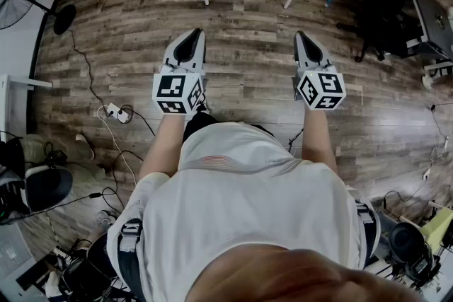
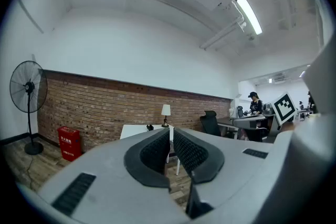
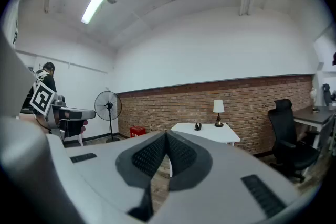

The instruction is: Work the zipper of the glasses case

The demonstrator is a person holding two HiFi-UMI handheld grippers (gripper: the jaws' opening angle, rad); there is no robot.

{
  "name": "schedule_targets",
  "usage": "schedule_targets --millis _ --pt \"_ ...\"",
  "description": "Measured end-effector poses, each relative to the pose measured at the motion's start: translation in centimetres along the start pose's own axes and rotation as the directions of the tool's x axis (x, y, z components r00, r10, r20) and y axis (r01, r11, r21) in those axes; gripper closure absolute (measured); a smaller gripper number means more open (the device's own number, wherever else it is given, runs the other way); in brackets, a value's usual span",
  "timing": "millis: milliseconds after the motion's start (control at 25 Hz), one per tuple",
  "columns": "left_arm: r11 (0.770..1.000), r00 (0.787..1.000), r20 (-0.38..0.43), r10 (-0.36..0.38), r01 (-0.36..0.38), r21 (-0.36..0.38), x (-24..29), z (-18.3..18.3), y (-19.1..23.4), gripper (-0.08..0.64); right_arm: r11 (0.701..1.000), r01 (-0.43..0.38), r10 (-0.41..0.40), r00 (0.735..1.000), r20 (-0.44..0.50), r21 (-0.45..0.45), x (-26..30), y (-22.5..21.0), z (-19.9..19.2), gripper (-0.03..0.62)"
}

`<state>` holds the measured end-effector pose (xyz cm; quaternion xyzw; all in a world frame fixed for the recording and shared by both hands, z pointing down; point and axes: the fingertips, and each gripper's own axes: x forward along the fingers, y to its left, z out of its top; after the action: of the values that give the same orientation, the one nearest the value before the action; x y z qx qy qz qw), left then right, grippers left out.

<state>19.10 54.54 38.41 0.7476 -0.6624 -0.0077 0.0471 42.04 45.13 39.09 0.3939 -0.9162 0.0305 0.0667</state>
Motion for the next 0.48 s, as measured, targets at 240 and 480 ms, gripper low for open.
schedule_targets --millis 240,480 --pt "1.0 1.0 -0.001 -0.001 0.001 0.003 0.21 -0.11 -0.74 0.528 1.0 -0.003 0.003 1.0 -0.004 -0.004 -0.37 -0.44 -0.35 0.541" --pt "1.0 1.0 0.0 0.006 -0.006 0.001 -0.07 -0.04 -0.49 0.528 1.0 -0.02 0.02 1.0 -0.005 -0.013 -0.14 0.23 -0.35 0.541"
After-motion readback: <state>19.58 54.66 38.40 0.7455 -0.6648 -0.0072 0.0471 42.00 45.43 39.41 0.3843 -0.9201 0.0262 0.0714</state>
